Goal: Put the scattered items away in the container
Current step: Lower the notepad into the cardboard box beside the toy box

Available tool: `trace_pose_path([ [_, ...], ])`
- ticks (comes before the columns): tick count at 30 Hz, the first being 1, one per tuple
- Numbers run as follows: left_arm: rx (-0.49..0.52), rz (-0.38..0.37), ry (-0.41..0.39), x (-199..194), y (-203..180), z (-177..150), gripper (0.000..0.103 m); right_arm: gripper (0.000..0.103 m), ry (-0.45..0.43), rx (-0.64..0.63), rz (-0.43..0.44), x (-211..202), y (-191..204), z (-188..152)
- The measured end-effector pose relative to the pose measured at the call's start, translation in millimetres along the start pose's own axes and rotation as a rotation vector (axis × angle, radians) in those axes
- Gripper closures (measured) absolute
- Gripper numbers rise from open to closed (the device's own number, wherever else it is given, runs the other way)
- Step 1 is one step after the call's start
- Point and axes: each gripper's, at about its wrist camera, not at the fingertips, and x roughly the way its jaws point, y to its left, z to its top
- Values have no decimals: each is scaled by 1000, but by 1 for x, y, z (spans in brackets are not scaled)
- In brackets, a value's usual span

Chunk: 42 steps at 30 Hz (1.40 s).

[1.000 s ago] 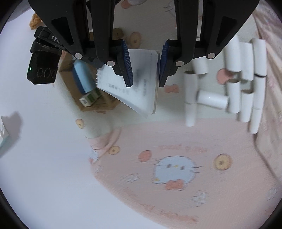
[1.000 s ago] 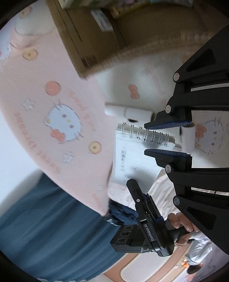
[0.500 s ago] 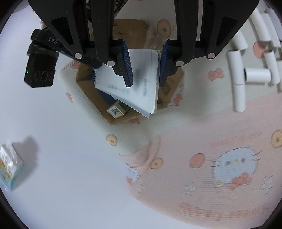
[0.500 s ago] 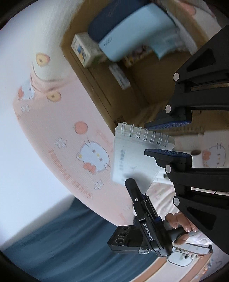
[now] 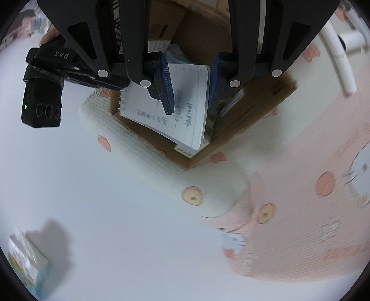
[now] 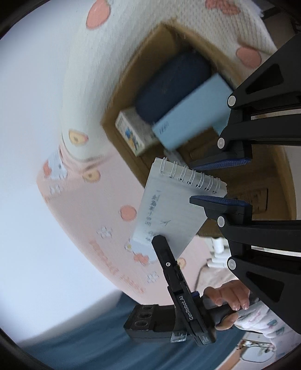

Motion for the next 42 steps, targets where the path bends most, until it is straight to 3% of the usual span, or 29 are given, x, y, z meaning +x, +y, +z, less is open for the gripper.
trace_pose_path([
  [4, 46, -2, 44, 25, -16, 11, 72, 83, -15, 26, -50, -9, -16, 6],
  [13, 18, -58, 134, 82, -26, 27, 72, 83, -21, 73, -169, -20, -45, 18],
  [18, -3, -71, 203, 114, -27, 32, 72, 83, 39, 130, -227, -12, -64, 25],
  [25, -36, -84, 236, 135, -22, 30, 72, 83, 113, 199, -270, -1, -85, 34],
  [29, -54, -87, 242, 147, -21, 31, 71, 83, 128, 188, -327, 2, -85, 41],
  [32, -71, -92, 243, 158, -20, 32, 72, 83, 175, 175, -420, 10, -85, 45],
  [35, -45, -28, 252, 165, -24, 32, 72, 83, 215, 123, -482, 16, -80, 50],
  [37, -22, -24, 239, 162, -29, 32, 72, 83, 216, 73, -517, 16, -72, 54],
  [42, -46, -65, 227, 144, -31, 32, 67, 82, 226, -65, -466, 22, -54, 59],
])
